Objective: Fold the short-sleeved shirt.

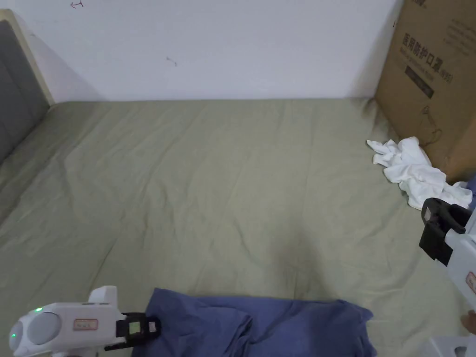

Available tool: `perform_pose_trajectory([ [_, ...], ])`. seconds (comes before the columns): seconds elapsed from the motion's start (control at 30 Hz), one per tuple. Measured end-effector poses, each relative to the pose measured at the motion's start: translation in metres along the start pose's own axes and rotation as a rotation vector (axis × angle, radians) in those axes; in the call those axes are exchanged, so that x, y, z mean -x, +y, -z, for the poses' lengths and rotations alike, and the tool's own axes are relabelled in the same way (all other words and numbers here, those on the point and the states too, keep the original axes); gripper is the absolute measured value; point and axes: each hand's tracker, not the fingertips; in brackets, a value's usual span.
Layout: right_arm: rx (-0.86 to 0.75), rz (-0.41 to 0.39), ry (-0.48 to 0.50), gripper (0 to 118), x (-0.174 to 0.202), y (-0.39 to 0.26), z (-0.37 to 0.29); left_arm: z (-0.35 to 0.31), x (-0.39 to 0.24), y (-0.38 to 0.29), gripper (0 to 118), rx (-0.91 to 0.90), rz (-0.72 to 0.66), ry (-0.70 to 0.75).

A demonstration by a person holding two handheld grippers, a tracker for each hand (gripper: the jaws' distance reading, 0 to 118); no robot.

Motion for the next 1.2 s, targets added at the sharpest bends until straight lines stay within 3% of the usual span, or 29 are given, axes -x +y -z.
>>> perform_pose_trajectory([
  [0.17,-0.01,0.005,0.027,0,0.004,0.0,0.001,-0.047,0.051,0.01,7,-0.042,-0.056,0.12],
  [0.33,-0.011,0.018,0.043,0,0.008,-0.003,0.002,-0.062,0.049,0.007,7,-0.05,-0.089,0.167],
  [0.47,-0.009,0.022,0.05,0,0.008,-0.004,0.001,-0.06,-0.006,0.012,7,-0.045,-0.109,0.099],
  [0.53,-0.007,0.022,0.05,0,0.007,-0.005,0.001,-0.053,-0.042,0.016,7,-0.037,-0.052,0.06],
  [0.77,-0.014,0.038,0.036,0,-0.007,-0.005,-0.007,0.015,-0.148,0.031,7,0.075,0.14,-0.005],
  [1.0,-0.018,0.044,-0.009,0,-0.027,-0.006,-0.02,0.117,-0.221,0.004,7,0.209,0.224,0.033],
  [1.2,-0.01,0.042,-0.046,0,-0.041,-0.011,-0.029,0.187,-0.252,-0.034,9,0.272,0.306,0.176],
])
